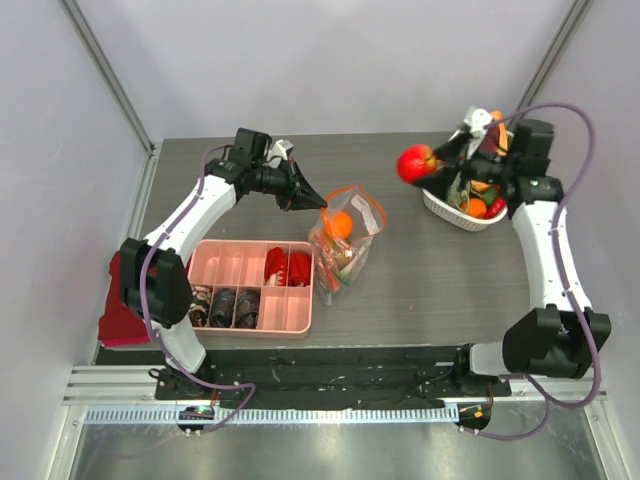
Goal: Place the food in the zip-top bag and seal the zipper
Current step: Place the fake fruit in the zipper food storage bag.
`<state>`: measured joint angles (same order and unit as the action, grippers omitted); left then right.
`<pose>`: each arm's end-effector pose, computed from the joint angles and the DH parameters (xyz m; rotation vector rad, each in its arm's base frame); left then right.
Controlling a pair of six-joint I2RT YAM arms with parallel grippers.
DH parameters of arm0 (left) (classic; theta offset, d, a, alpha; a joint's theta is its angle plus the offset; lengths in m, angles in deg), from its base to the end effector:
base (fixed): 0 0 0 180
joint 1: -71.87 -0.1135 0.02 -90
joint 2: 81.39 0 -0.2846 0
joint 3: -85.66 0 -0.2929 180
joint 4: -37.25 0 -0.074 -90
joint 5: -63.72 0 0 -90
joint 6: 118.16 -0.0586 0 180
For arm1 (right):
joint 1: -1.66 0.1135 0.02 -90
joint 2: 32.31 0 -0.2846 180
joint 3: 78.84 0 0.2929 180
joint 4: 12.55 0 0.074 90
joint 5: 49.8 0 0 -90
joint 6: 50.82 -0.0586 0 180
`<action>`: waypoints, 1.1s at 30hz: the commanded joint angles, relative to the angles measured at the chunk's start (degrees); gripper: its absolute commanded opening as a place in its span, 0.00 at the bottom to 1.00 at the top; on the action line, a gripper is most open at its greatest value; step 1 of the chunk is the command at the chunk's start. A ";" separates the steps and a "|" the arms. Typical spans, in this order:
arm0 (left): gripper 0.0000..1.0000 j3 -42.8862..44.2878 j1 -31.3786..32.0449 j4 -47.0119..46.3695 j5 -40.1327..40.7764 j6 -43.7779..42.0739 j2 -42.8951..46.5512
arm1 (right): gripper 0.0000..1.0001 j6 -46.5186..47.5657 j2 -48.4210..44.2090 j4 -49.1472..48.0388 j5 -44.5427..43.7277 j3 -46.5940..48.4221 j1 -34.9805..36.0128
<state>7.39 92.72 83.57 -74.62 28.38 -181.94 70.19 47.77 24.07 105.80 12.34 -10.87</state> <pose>0.3999 -0.1992 0.3193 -0.3372 2.6142 -1.5767 0.3503 -0.0232 0.4079 -0.9311 1.5278 0.6043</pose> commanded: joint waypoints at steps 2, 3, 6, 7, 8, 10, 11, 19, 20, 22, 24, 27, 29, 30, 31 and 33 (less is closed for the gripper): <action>0.00 1.41 -0.45 -1.72 -2.11 -0.72 3.96 | 0.42 -12.28 -3.26 -5.36 -8.99 -3.50 14.51; 0.00 1.06 -0.45 -1.72 -2.20 -0.64 4.22 | 0.42 -12.72 -2.82 -5.29 -12.31 -3.24 16.47; 0.00 0.71 -0.36 -1.72 -2.11 -0.81 4.75 | 0.40 -12.72 -0.10 -3.80 -14.53 -2.54 22.45; 0.00 0.62 -0.36 -1.72 -2.11 -0.72 4.84 | 0.40 -12.37 1.04 -3.09 -15.93 -2.45 23.95; 0.00 0.62 -0.36 -1.72 -2.11 -0.72 5.01 | 0.39 -11.59 1.40 -1.35 -16.47 -2.45 26.05; 0.00 0.44 -0.36 -1.63 -2.02 -0.72 5.10 | 0.41 -8.61 2.28 0.51 -19.53 -2.71 28.52; 0.00 0.36 -0.36 -1.72 -2.02 -0.72 5.19 | 0.41 -7.98 3.06 1.82 -20.59 -2.80 29.49; 0.00 -0.87 -0.36 -1.81 -2.46 -0.90 5.98 | 0.81 -10.08 7.20 8.16 -27.46 2.91 34.51; 0.00 -1.22 -0.45 -1.81 -2.46 -0.90 6.33 | 0.87 -12.09 6.94 8.86 -27.63 3.52 34.59; 0.00 -1.75 -0.54 -1.81 -2.11 -0.29 6.68 | 0.89 -14.03 4.66 8.95 -27.72 3.97 34.42; 0.00 -3.33 -1.15 -3.90 -1.94 1.64 7.56 | 0.90 -17.28 1.51 8.69 -28.59 3.71 34.51; 0.00 -7.19 -1.94 -10.93 -1.50 7.70 9.49 | 0.91 -21.75 -2.28 7.55 -30.70 1.17 34.51; 0.00 -8.78 -1.94 -13.57 -0.97 10.60 10.20 | 0.91 -23.96 -6.32 5.72 -32.11 -0.77 34.51; 0.00 -9.39 -1.94 -15.32 -0.71 11.31 10.72 | 0.90 -25.71 -7.64 5.09 -32.47 -2.69 34.51; 0.00 -9.84 -2.03 -16.56 -0.18 12.36 10.82 | 0.87 -27.21 -9.57 4.74 -32.38 -3.67 34.51; 0.00 -11.68 -2.12 -19.89 0.87 16.22 11.25 | 0.78 -30.37 -11.51 2.72 -30.81 -7.69 34.60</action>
<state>-2.47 91.08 74.06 -74.69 37.12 -173.90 48.13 41.36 31.06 75.16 9.65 23.55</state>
